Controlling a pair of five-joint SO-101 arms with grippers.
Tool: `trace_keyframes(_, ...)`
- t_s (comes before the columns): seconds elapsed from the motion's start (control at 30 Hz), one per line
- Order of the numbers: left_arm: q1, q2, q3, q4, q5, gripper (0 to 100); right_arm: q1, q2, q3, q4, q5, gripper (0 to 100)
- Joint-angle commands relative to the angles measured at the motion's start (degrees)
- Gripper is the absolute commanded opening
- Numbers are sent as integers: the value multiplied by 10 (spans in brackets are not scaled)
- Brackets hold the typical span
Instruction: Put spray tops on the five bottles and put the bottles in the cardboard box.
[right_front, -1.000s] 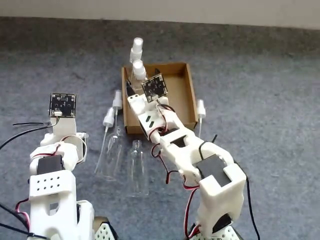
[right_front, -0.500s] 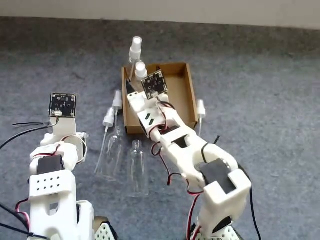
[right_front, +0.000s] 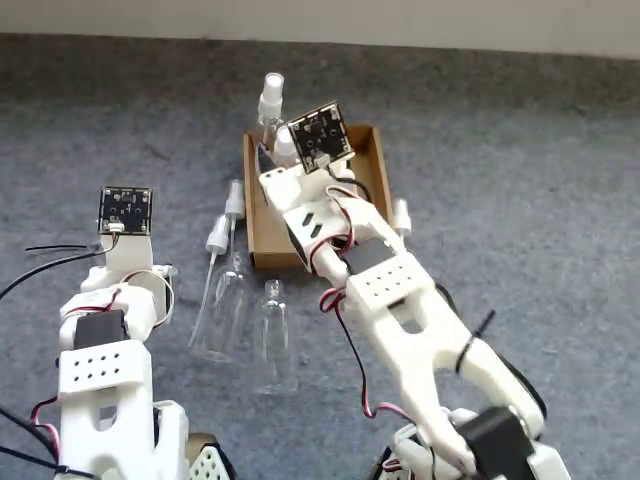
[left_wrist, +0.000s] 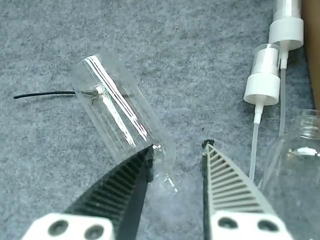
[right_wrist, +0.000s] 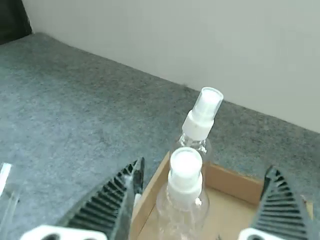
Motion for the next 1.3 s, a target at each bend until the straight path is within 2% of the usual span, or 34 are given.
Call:
trace_keyframes(0.0, -1, -12, -3, -11, 0, 158, -29, -102, -18, 213, -6, 315)
trace_keyframes(0.13, -1, -12, -3, -11, 0, 158, -105, -146, -17, 446, -8, 315)
trace_keyframes(0.23, -1, -12, -3, -11, 0, 158, -159, -145, -15, 533, -66, 315)
trace_keyframes(0.33, -1, -12, -3, -11, 0, 158, -188, -134, -11, 537, -135, 315)
trace_keyframes(0.63, -2, -12, -3, -11, 0, 158, -206, -11, 18, 533, -201, 315)
trace_keyframes(0.93, -2, -12, -3, -11, 0, 158, -205, 108, 22, 462, -212, 312)
trace_keyframes(1.03, -2, -12, -3, -11, 0, 158, -204, 109, 22, 462, -212, 235)
trace_keyframes(1.17, -2, -12, -3, -11, 0, 158, -175, 109, 19, 461, -208, 5)
trace_keyframes(1.27, -2, -12, -3, -11, 0, 158, -148, 108, 19, 463, -208, 13)
